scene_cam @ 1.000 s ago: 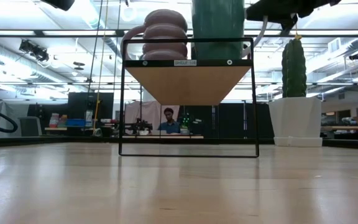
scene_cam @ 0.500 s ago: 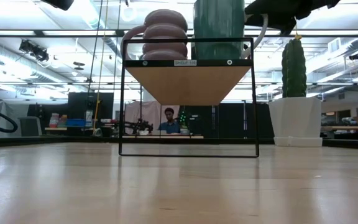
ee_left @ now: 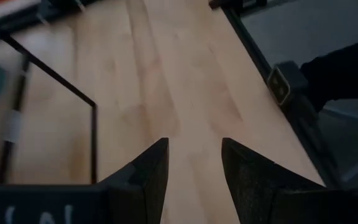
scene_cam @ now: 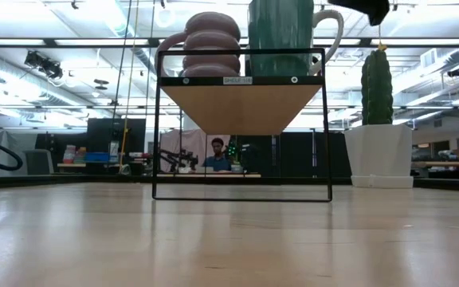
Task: Place coffee mugs
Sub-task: Return to Home Position
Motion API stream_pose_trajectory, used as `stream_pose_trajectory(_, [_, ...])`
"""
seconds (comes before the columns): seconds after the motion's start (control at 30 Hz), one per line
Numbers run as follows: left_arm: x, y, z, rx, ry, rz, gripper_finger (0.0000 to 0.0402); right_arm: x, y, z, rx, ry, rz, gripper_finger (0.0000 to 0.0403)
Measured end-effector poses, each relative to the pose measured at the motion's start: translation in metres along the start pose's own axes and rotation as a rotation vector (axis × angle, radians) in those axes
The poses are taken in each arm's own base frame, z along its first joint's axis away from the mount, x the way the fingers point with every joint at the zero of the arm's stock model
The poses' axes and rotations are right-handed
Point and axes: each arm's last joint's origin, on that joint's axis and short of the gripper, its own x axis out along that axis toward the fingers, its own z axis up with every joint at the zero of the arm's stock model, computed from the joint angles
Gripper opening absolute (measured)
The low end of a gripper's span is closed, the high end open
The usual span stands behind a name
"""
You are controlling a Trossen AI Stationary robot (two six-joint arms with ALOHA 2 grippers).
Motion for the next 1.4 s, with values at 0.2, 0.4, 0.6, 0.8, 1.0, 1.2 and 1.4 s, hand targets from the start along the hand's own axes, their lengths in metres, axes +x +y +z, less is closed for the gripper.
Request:
stream_pose_trajectory(0.2, [-0.029,0.028,0.006,0.033,-0.023,0.021,0.0155,-0.03,-0.016,0.006,0.017,0.001,0.019,0.0262])
stream_pose_trajectory(0.4, [-0.048,0.058,-0.019,0.007,-0.07,0.06,0.0155,-0.051,-0.03,-0.01,0.09,-0.035,0.018,0.0261])
stream_pose_trajectory(0.6, [-0.07,0.084,-0.056,-0.096,-0.226,0.077,0.0155,-0.057,-0.037,-0.041,0.166,-0.132,0.027,0.0261])
stream_pose_trajectory(0.8, [-0.081,0.107,-0.1,-0.174,-0.314,0.119,0.0155,-0.057,-0.043,-0.069,0.183,-0.227,-0.022,0.0261])
stream_pose_trajectory(1.0, [-0.093,0.122,-0.128,-0.15,-0.403,0.172,0.0155,-0.058,-0.048,-0.088,0.18,-0.279,-0.057,0.0261])
stream_pose_trajectory(1.2, [-0.113,0.136,-0.145,-0.11,-0.503,0.266,0.0155,-0.057,-0.054,-0.107,0.164,-0.278,-0.152,0.0261])
stream_pose_trajectory(1.4, [-0.129,0.146,-0.164,-0.138,-0.613,0.32,0.0155,-0.059,-0.057,-0.113,0.112,-0.291,-0.188,0.0261])
